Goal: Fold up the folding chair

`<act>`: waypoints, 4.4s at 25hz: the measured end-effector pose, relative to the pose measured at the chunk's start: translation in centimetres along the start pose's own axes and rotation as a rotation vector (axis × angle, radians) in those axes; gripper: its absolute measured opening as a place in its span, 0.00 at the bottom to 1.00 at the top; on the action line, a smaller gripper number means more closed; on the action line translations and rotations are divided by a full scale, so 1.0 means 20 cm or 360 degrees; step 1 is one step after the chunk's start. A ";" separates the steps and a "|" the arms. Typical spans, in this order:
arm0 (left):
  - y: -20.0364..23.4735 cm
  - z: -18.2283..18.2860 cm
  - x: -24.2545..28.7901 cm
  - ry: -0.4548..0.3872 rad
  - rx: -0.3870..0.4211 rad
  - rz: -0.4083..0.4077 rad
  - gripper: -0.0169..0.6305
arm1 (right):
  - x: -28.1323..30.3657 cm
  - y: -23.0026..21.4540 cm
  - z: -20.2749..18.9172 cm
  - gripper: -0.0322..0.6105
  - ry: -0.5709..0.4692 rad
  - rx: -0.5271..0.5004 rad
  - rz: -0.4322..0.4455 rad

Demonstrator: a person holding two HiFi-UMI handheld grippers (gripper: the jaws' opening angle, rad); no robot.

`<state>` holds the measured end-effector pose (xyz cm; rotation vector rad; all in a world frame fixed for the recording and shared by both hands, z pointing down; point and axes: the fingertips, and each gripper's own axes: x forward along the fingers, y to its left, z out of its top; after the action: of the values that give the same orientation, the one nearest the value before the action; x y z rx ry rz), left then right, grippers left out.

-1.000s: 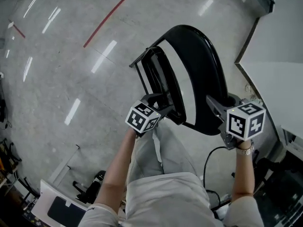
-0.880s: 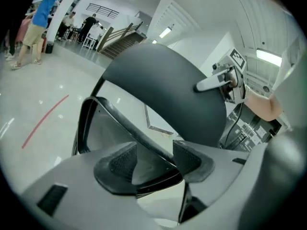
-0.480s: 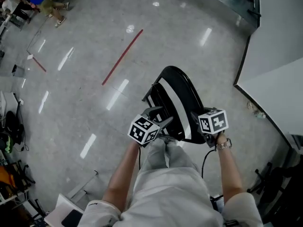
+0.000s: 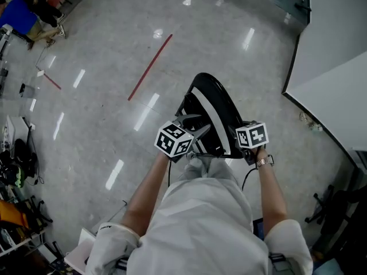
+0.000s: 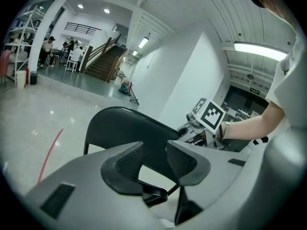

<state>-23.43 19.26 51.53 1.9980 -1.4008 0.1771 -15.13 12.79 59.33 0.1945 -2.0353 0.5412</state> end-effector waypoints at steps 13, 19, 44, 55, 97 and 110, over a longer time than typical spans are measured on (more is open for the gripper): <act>-0.07 0.35 0.28 0.0209 0.0487 -0.0068 0.28 | -0.02 -0.03 -0.03 0.16 -0.0029 0.0026 0.0037; -0.06 0.36 0.38 0.0447 0.0818 -0.0080 0.28 | -0.03 -0.07 -0.05 0.16 -0.0036 0.0037 0.0066; 0.36 0.10 0.75 0.1875 0.2346 -0.1090 0.42 | -0.01 -0.13 0.06 0.16 -0.0019 0.0073 0.0043; 0.33 -0.04 0.75 0.2049 0.2341 -0.1489 0.17 | 0.00 -0.19 0.09 0.15 -0.0023 0.0039 0.0006; -0.72 -0.17 1.39 0.2292 0.2452 -0.1175 0.14 | -0.65 -0.77 -0.80 0.14 -0.0326 0.0152 0.0015; -0.89 -0.03 1.64 0.2149 0.2584 -0.1178 0.14 | -0.85 -1.02 -0.82 0.14 -0.0333 0.0183 -0.0104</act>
<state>5.78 -2.75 59.40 2.1950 0.7181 2.2462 13.43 0.72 57.62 0.4002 -2.1923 0.6189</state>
